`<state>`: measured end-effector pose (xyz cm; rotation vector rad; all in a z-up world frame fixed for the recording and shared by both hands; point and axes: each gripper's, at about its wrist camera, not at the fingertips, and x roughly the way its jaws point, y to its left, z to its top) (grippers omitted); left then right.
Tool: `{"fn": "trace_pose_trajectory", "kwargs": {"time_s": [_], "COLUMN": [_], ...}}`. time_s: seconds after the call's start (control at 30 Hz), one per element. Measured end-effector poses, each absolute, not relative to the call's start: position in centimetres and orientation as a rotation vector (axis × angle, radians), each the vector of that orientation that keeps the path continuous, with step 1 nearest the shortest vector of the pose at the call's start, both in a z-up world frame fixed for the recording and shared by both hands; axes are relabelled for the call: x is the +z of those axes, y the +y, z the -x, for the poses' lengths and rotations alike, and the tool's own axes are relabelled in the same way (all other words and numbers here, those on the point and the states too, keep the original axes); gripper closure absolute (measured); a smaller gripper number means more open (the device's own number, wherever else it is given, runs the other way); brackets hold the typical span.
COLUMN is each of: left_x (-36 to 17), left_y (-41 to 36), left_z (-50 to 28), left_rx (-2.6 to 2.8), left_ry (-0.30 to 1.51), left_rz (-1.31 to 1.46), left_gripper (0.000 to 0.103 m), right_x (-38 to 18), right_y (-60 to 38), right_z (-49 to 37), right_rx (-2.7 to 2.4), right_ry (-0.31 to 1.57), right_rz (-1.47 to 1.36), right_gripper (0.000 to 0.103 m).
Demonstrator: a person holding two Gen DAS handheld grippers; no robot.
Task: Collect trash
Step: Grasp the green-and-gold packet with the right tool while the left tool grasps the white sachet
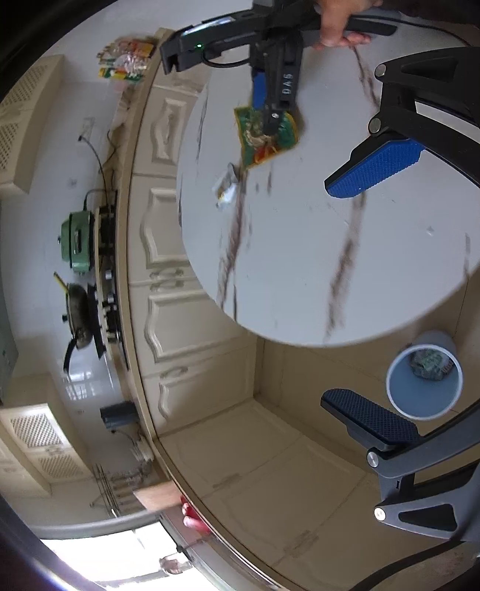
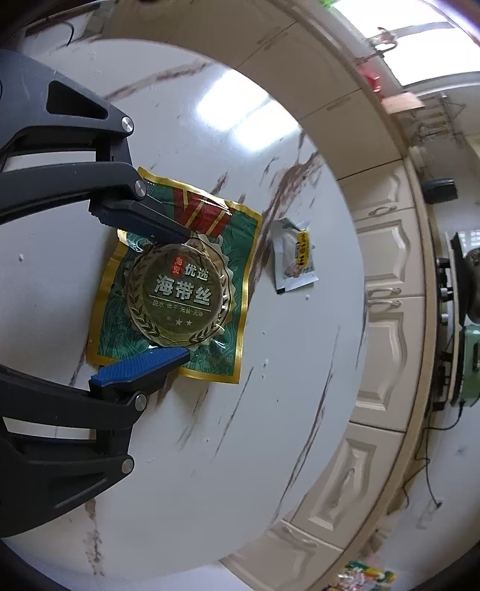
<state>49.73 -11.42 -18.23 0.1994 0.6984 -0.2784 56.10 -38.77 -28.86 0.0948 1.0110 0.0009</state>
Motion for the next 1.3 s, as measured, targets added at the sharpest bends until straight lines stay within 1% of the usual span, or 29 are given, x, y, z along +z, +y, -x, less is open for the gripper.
{"fn": "trace_pose_trajectory", "kwargs": {"time_s": [0.27,0.37,0.63,0.9,1.0,1.07,1.1,1.13,1.17,1.23,1.3], "left_x": [-17.8,-18.8,-20.9,-24.4,-24.8,-24.9,-24.9,-25.0,-25.0,-25.0,-24.9], "left_y": [-17.1,-20.2,-26.6,-29.7,-30.3,-30.8,-31.0,-30.8,-30.9,-30.6,-30.2], "left_z": [-55.4,-58.1,-66.1,-72.8,-73.6,-73.9,-74.0,-73.8,-73.8,-73.5,-73.2], "left_rx": [-0.415,-0.437,-0.468,-0.49,-0.455,-0.465,-0.469,-0.476,-0.487,-0.482,-0.495], "left_ry": [0.792,0.858,0.927,1.058,1.032,1.025,1.013,1.003,0.997,0.991,0.985], "left_rz": [-0.187,-0.195,-0.262,-0.214,-0.246,-0.247,-0.245,-0.244,-0.246,-0.243,-0.24], "left_gripper": [0.001,0.001,0.001,0.004,0.009,0.015,0.024,0.035,0.037,0.044,0.048], "right_x": [-27.7,-27.3,-27.3,-28.8,-29.3,-29.3,-29.3,-29.3,-29.3,-29.3,-29.3], "right_y": [-42.1,-43.4,-46.7,-48.1,-48.1,-48.2,-48.0,-48.0,-48.0,-48.1,-48.1], "right_z": [-54.9,-54.6,-56.5,-58.0,-58.3,-58.4,-58.2,-58.3,-58.3,-58.2,-58.3], "right_rx": [-0.061,-0.086,-0.097,-0.07,-0.06,-0.053,-0.053,-0.051,-0.05,-0.048,-0.048], "right_ry": [0.985,0.975,0.969,0.99,0.994,0.992,0.989,0.987,0.988,0.986,0.987], "right_rz": [-0.086,-0.078,-0.097,-0.137,-0.137,-0.143,-0.144,-0.143,-0.144,-0.148,-0.153], "right_gripper": [0.048,0.048,0.047,0.047,0.047,0.047,0.047,0.047,0.047,0.047,0.047]}}
